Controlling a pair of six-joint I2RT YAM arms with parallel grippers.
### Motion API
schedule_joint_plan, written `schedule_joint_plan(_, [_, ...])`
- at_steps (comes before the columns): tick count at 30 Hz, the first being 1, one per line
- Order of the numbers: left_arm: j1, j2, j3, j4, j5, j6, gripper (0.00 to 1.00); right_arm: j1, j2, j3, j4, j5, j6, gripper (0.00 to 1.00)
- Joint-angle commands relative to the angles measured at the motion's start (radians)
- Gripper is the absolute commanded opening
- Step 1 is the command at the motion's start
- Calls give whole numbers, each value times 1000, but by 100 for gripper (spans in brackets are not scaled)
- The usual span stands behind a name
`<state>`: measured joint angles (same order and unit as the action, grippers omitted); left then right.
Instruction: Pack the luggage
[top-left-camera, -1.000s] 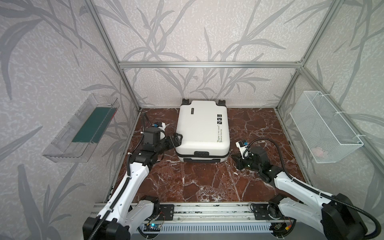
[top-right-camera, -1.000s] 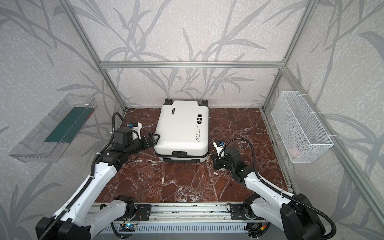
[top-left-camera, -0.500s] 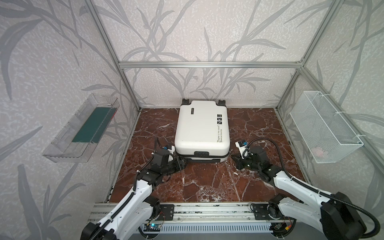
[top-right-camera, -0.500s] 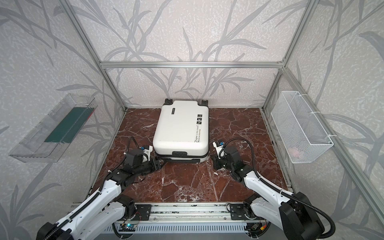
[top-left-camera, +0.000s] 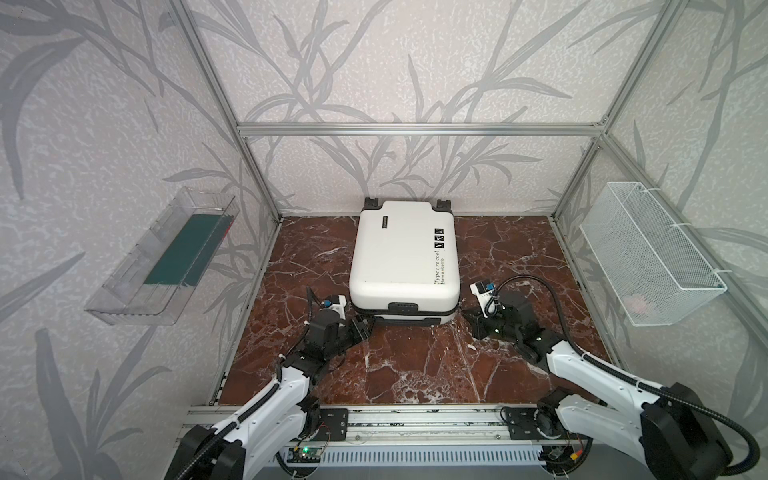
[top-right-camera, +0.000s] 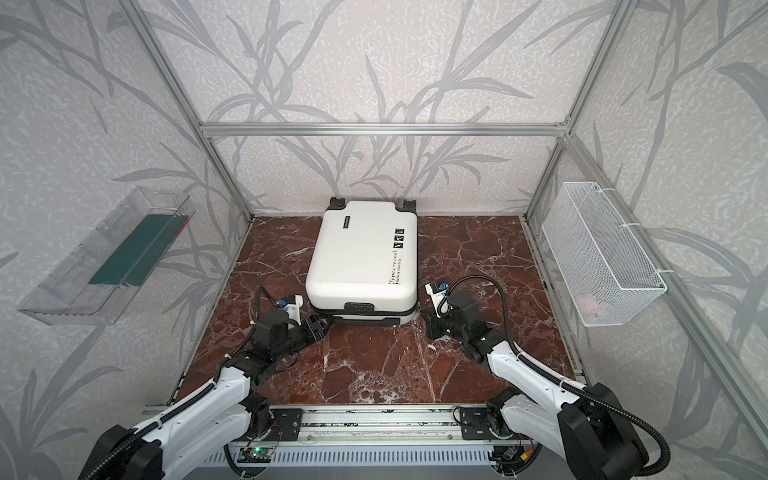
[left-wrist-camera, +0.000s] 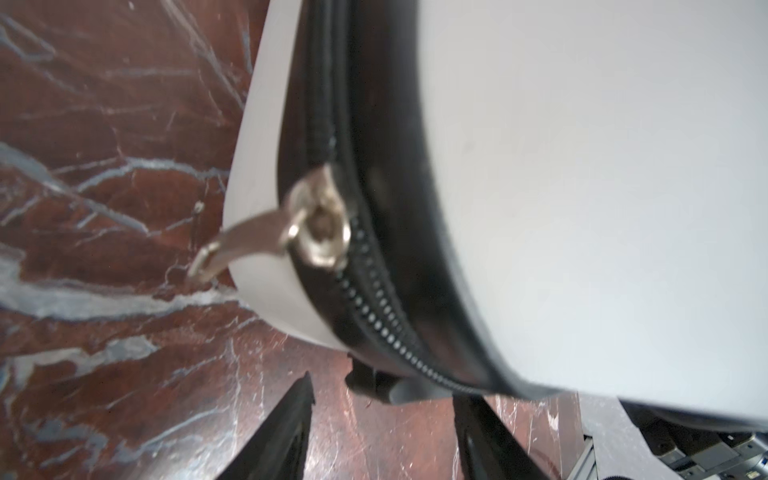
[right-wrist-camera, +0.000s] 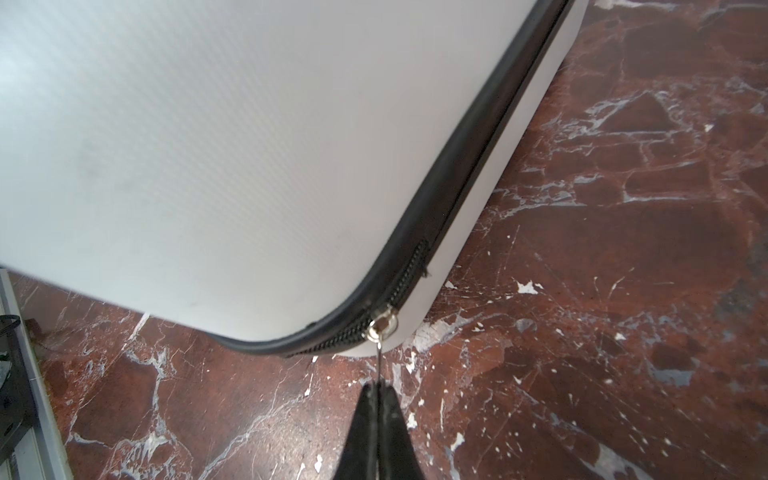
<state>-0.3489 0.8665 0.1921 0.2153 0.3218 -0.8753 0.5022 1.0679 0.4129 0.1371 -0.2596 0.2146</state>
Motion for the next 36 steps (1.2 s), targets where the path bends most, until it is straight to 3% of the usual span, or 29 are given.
schedule_joint_plan(1, [-4,-2,-28,107,-38,-20,54,5,18,15,-38,-34,-10,0])
schedule_joint_plan(15, [-5,67,-36,171,-28,-21,46,4,24,24,-36,-48,-12,0])
schedule_joint_plan(24, [-5,102,-33,190,-17,-19,29,12,9,26,-71,-79,-28,0])
schedule_joint_plan(33, [-10,111,-30,190,-24,-17,4,97,-46,17,-173,-2,-60,0])
schedule_joint_plan(36, [-12,117,-28,194,-25,-18,0,102,-73,9,-181,-5,-52,0])
